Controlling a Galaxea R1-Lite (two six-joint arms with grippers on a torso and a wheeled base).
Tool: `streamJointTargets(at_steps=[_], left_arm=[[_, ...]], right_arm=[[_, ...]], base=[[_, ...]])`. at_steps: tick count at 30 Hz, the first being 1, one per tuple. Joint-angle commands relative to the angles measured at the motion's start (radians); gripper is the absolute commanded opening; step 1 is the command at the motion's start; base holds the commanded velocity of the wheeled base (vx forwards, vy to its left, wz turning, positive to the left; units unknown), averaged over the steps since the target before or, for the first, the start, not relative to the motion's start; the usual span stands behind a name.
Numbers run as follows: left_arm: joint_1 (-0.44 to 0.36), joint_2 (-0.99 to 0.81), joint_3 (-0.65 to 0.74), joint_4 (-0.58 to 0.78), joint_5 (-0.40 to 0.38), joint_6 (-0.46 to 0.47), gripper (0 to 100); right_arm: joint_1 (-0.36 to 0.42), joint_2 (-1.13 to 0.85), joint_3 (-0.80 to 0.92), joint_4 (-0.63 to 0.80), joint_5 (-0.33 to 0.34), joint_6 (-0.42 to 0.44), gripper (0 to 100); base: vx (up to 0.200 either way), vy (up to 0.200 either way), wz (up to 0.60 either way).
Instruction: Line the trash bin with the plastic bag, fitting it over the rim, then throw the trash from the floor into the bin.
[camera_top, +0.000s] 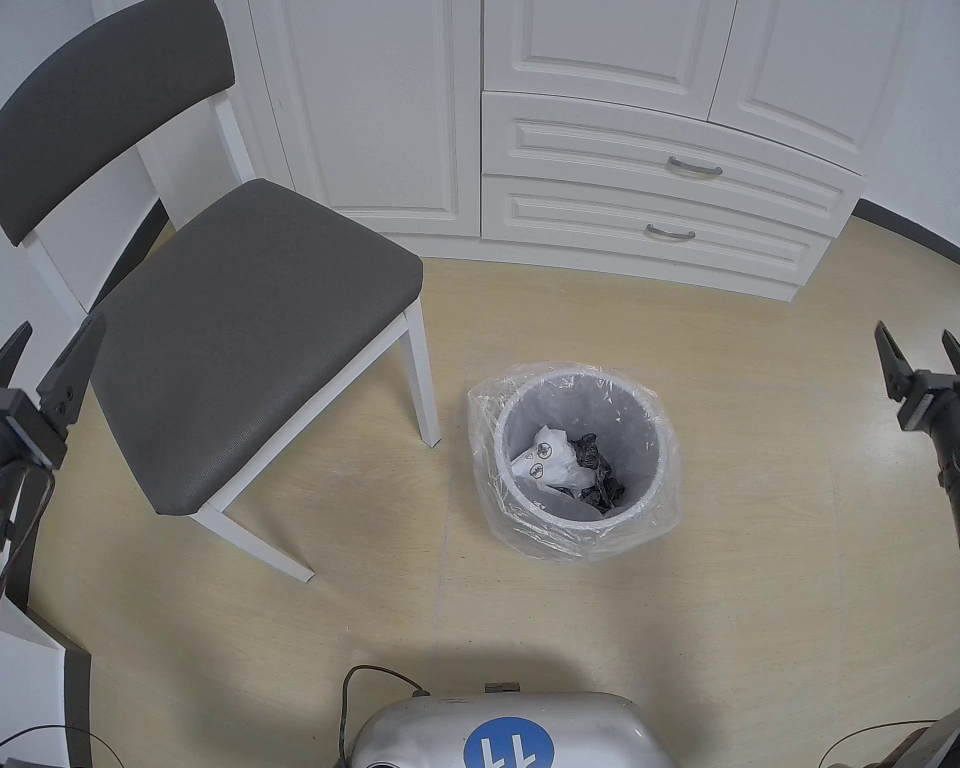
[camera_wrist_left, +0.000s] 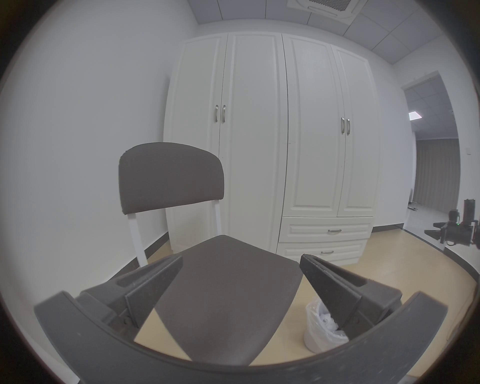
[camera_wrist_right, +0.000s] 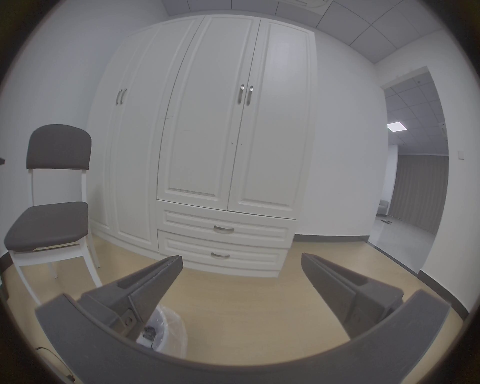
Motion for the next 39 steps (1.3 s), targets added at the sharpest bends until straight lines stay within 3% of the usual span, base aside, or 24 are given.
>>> streamJointTargets(at_steps=[1, 2, 5, 10, 14, 20, 33, 39], left_arm=[[0.015, -0.279, 0.033, 0.194, 0.001, -0.001, 100], [0.015, -0.337, 0.028, 0.267, 0.002, -0.001, 100], [0.015, -0.428, 0.02, 0.376, 0.002, -0.001, 100], [0.016, -0.546, 0.02, 0.494, 0.004, -0.001, 100], [0.065, -0.607, 0.019, 0.525, 0.001, -0.001, 100], [0.114, -0.686, 0.002, 0.573, 0.001, 0.001, 100], [0.206, -0.851, -0.07, 0.712, -0.013, 0.004, 100], [0.223, -0.945, -0.139, 0.855, -0.025, 0.004, 100]], right_arm=[[0.007, -0.356, 0.059, 0.25, -0.019, 0.037, 100], [0.007, -0.438, 0.044, 0.372, -0.019, 0.054, 100], [0.004, -0.56, 0.021, 0.55, -0.019, 0.089, 100], [-0.014, -0.746, 0.027, 0.734, -0.022, 0.137, 100], [-0.065, -0.883, 0.027, 0.826, -0.022, 0.151, 100], [-0.085, -1.042, 0.027, 0.905, -0.021, 0.157, 100], [-0.085, -1.238, 0.068, 0.916, -0.013, 0.16, 100], [-0.122, -1.312, 0.084, 0.919, 0.013, 0.226, 100]], base=[[0.0, 0.0, 0.0], [0.0, 0.0, 0.0], [0.0, 0.0, 0.0], [0.0, 0.0, 0.0], [0.0, 0.0, 0.0], [0.0, 0.0, 0.0], [0.0, 0.0, 0.0], [0.0, 0.0, 0.0]])
